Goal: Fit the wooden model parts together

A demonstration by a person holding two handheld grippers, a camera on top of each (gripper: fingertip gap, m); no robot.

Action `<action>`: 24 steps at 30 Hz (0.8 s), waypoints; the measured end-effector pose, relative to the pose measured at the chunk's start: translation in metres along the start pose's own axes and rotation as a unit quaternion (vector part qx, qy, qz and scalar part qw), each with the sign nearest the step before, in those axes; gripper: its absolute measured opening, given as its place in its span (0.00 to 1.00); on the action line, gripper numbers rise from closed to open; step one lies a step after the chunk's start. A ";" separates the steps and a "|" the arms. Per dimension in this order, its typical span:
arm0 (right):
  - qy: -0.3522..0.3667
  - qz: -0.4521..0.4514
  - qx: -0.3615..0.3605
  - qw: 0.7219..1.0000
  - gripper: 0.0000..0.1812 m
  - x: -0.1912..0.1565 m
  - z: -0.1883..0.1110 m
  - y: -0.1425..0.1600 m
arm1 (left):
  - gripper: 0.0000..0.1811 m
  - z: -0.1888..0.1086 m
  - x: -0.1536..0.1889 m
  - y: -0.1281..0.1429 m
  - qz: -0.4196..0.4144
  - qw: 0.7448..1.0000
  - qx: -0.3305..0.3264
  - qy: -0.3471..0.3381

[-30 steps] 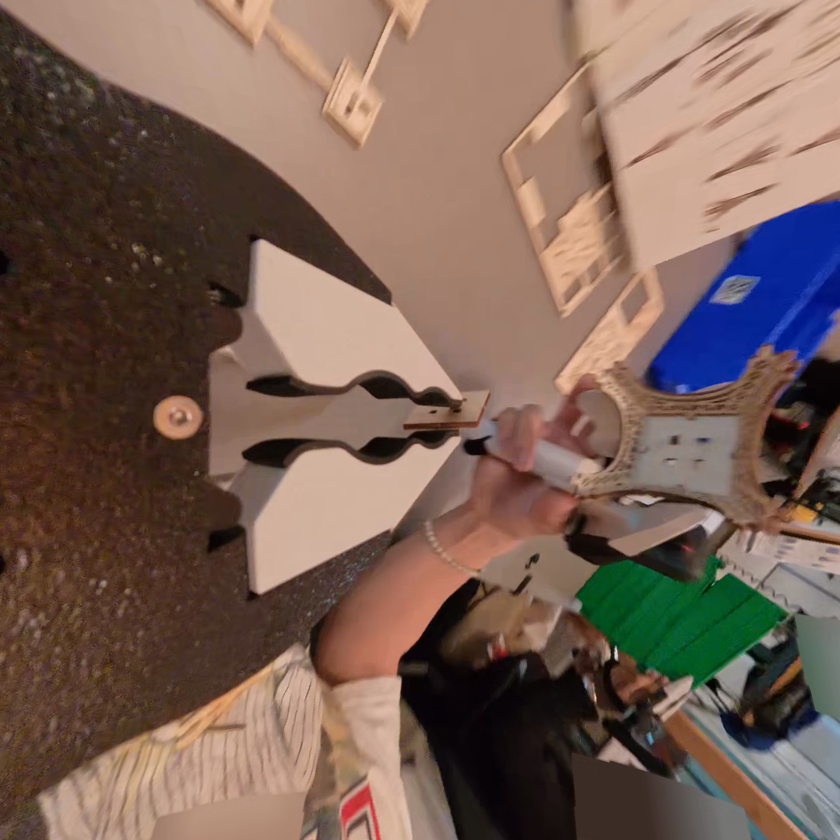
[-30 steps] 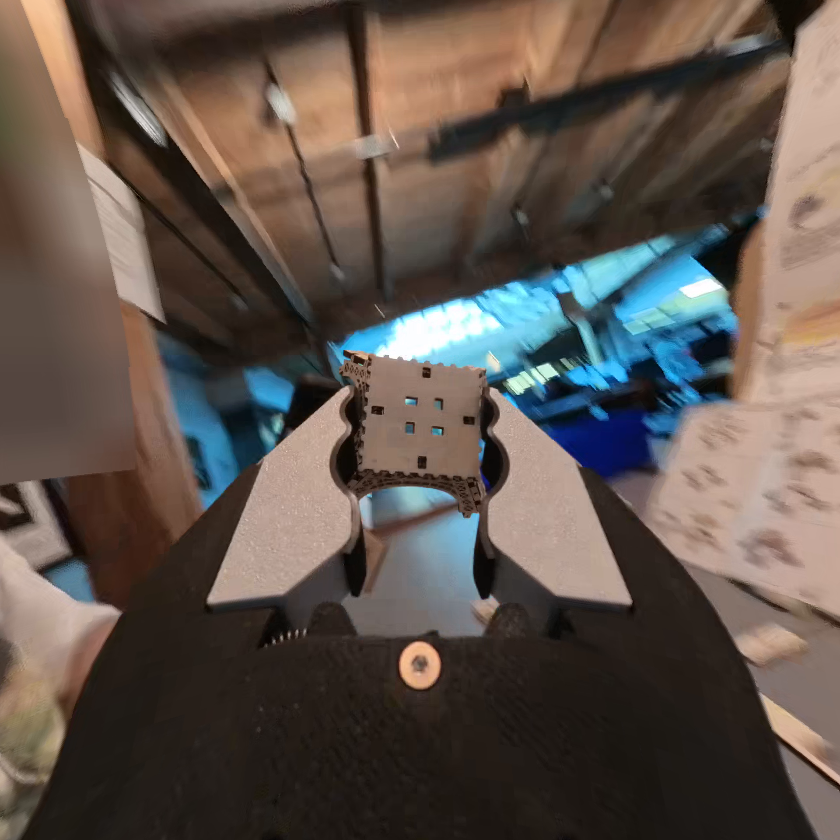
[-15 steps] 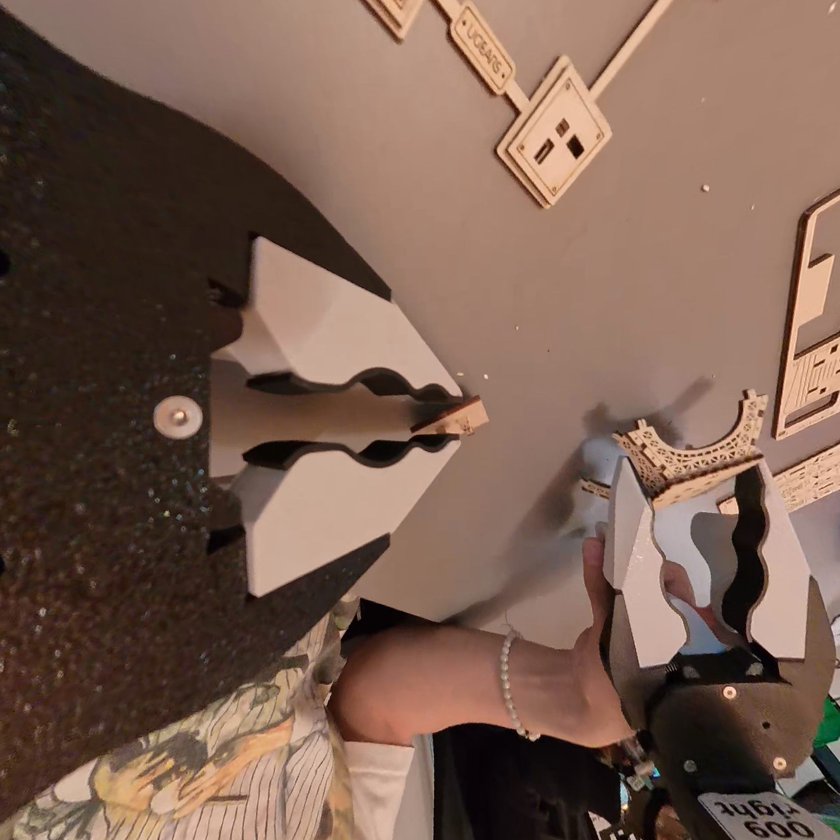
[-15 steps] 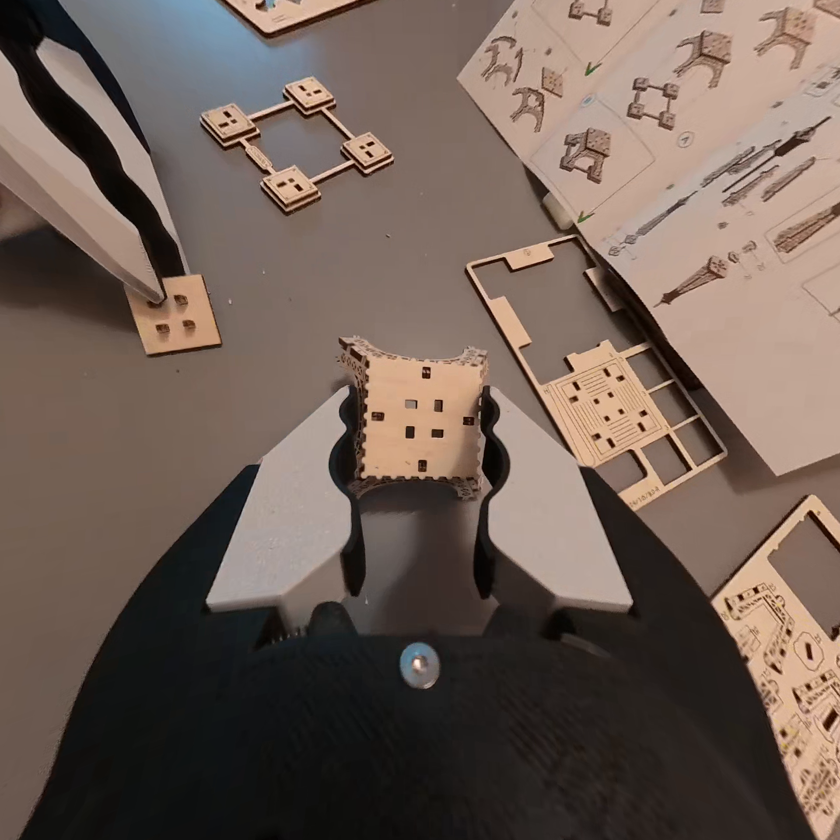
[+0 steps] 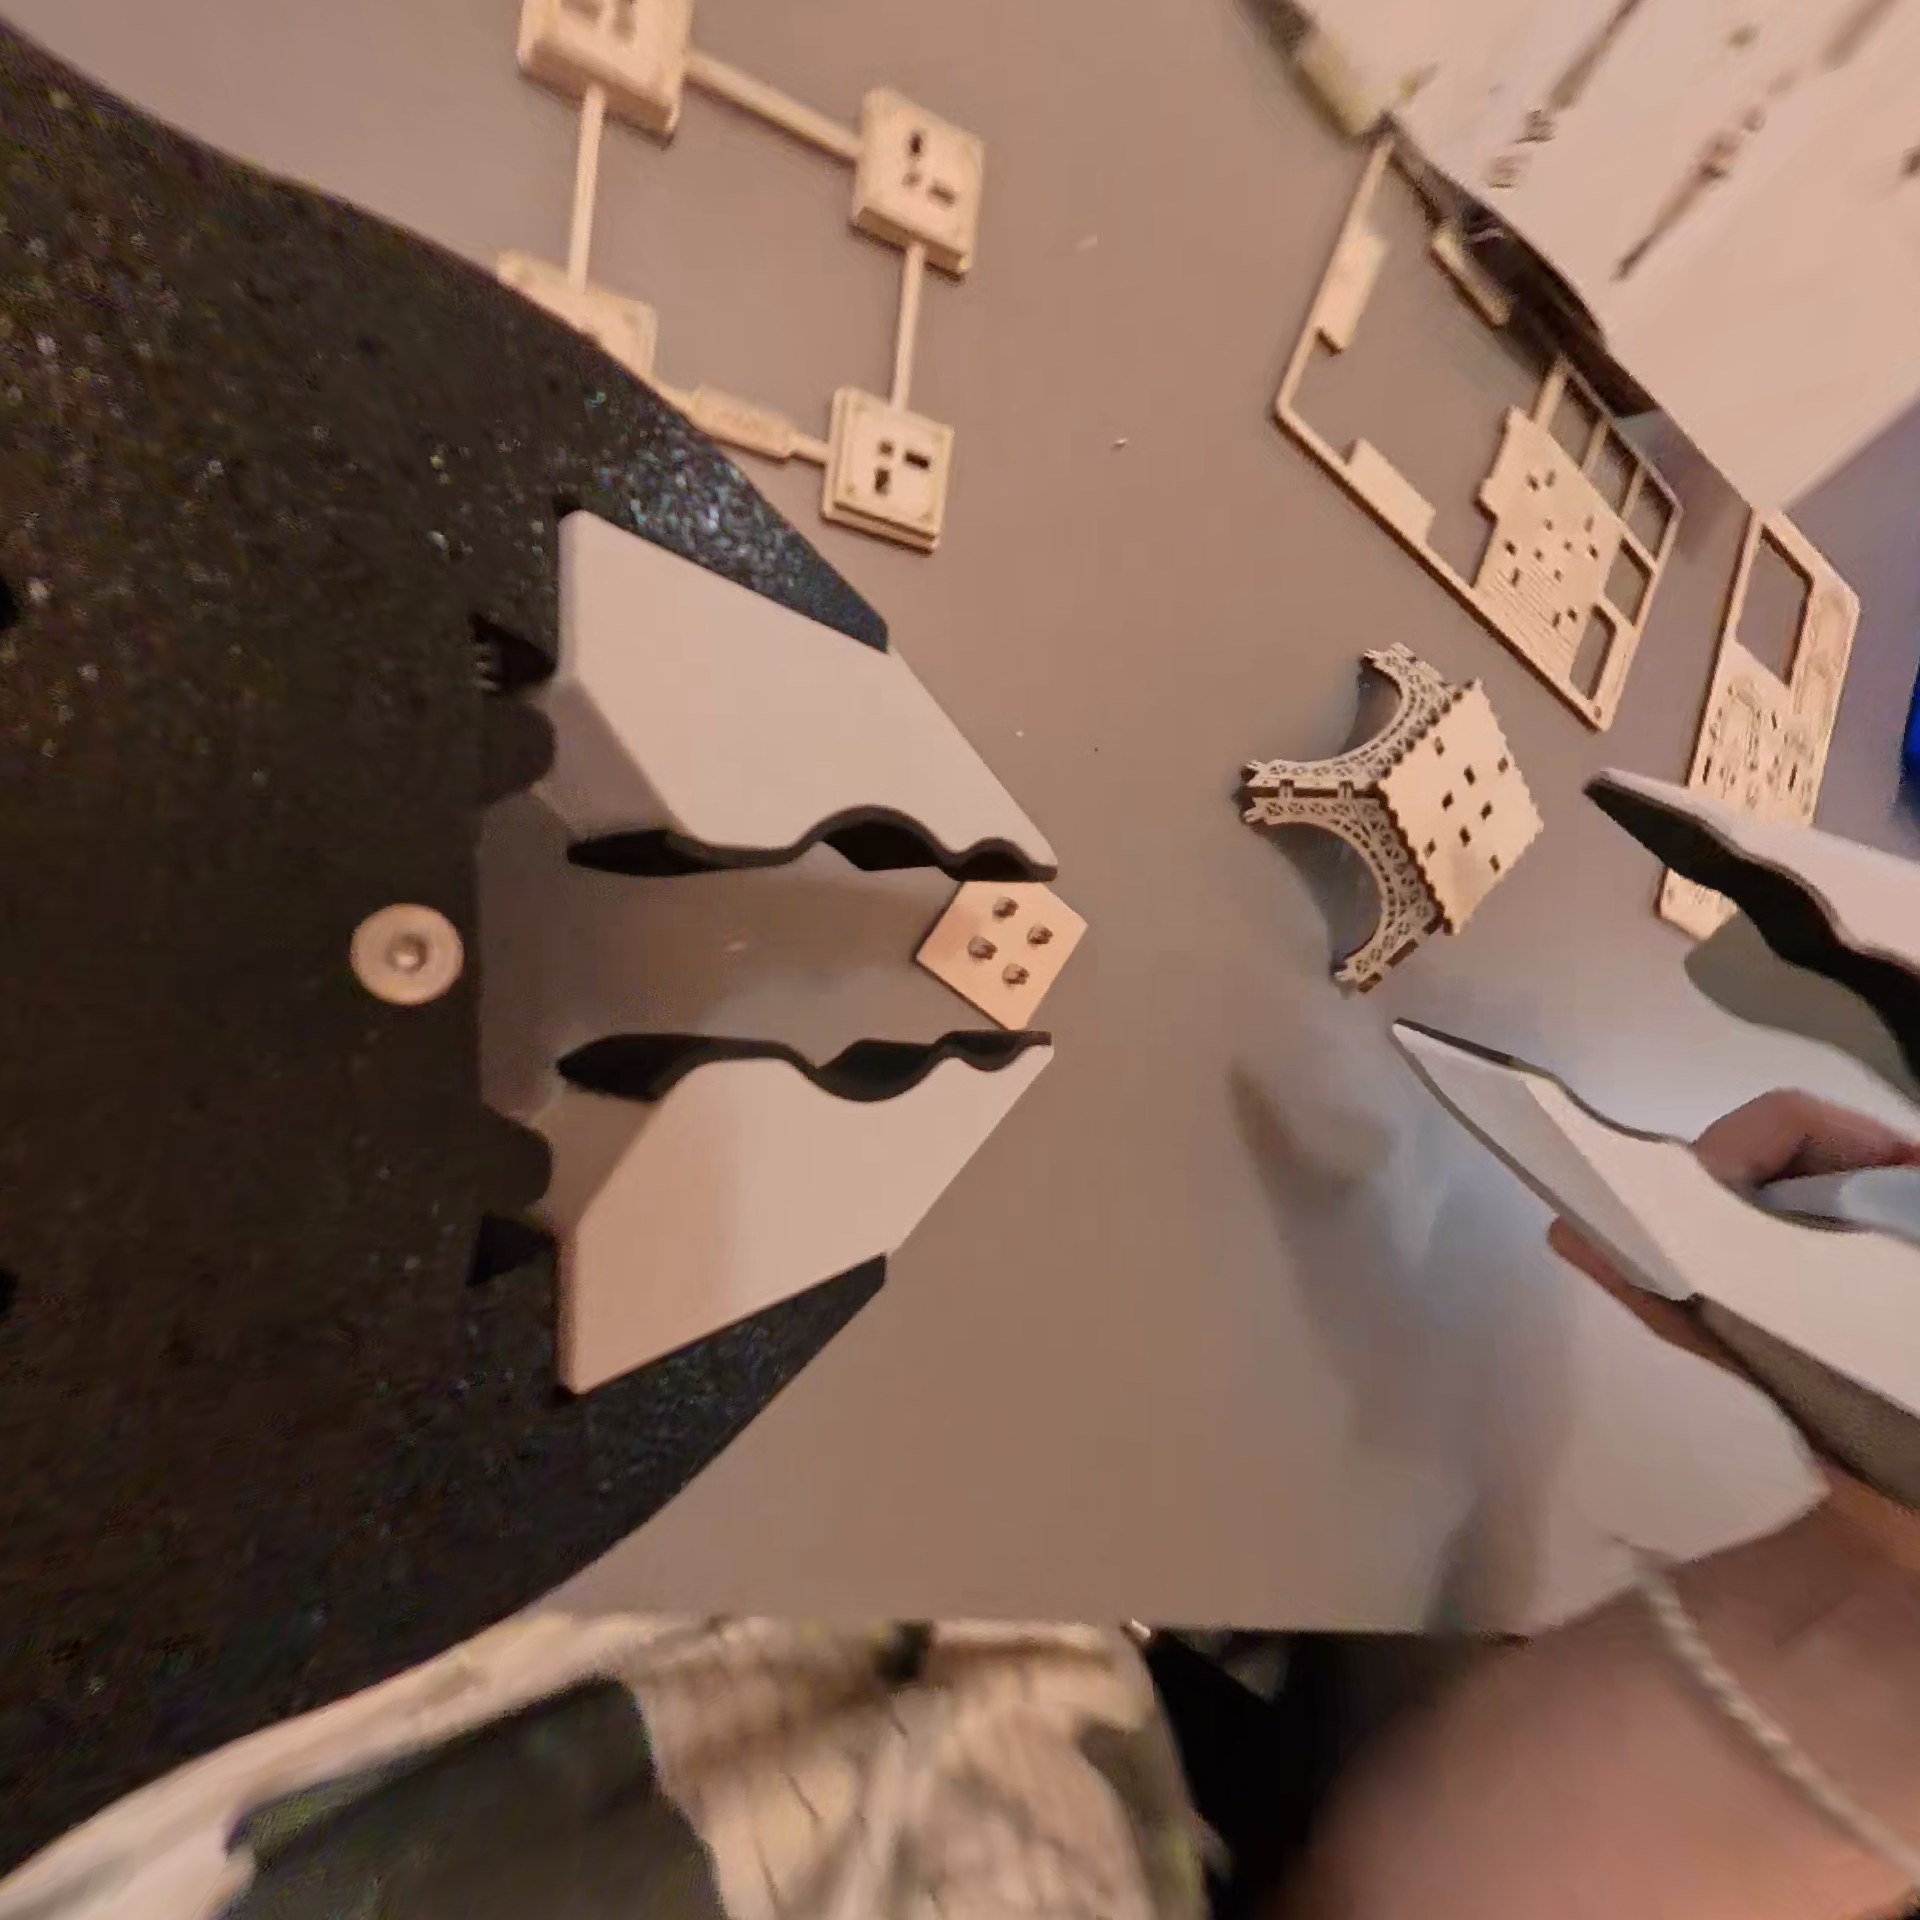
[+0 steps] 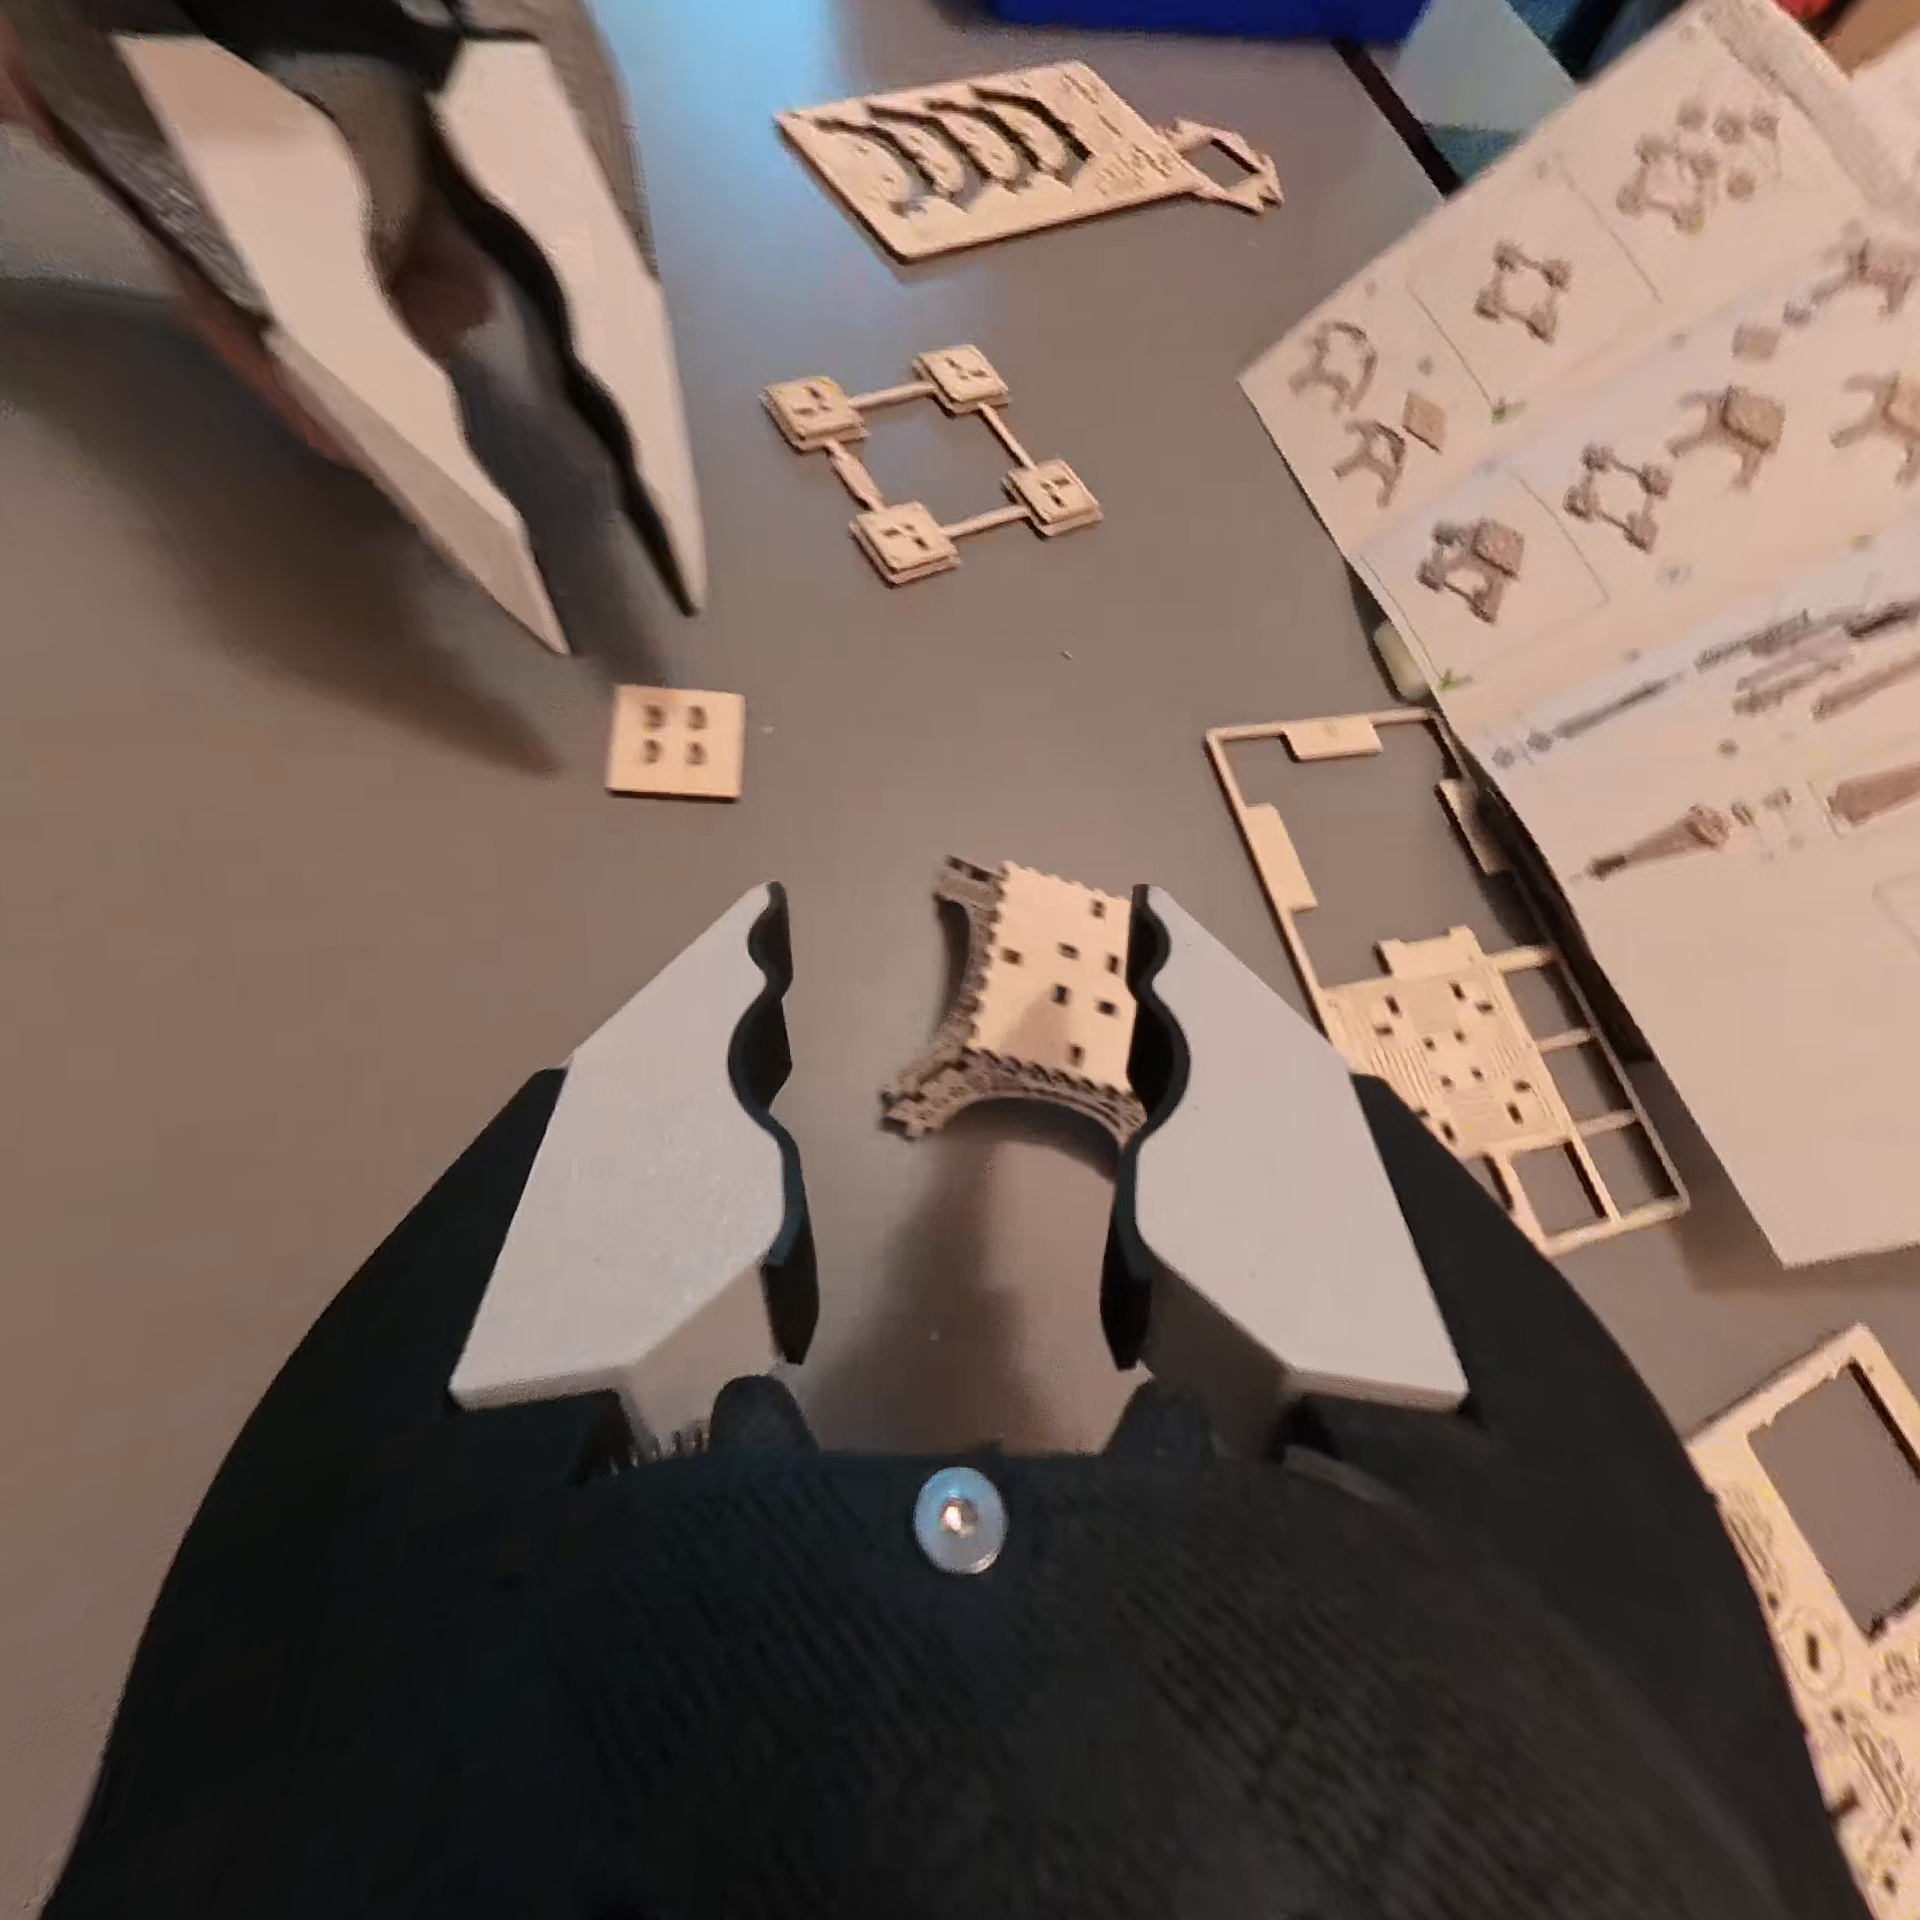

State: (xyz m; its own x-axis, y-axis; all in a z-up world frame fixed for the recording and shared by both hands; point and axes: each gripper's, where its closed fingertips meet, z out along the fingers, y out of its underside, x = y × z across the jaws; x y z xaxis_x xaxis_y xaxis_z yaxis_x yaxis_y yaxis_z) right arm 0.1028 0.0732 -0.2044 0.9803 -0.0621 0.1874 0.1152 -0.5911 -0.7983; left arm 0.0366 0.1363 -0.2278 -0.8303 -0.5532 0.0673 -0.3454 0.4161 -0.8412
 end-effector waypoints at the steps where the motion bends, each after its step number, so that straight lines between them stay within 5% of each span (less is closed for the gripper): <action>1: -0.013 -0.008 0.002 1.000 0.33 -0.009 0.003 -0.005 | 0.14 0.001 -0.001 0.002 0.034 0.999 -0.012 -0.003; 12: -0.106 -0.006 -0.034 0.994 0.18 -0.072 0.059 -0.011 | 0.06 0.014 -0.011 0.021 0.134 0.985 -0.098 0.054; 24: -0.113 0.007 -0.059 0.992 0.16 -0.071 0.063 0.001 | 0.03 0.022 -0.008 0.007 0.134 0.987 -0.041 0.074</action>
State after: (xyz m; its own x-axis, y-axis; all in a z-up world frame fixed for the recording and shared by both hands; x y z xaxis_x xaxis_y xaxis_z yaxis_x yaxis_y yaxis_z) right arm 0.0430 0.1274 -0.2549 0.9942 0.1022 0.0330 0.0942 -0.6827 -0.7246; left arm 0.0503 0.1276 -0.2461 -0.9496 -0.3059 -0.0687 -0.1339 0.5937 -0.7934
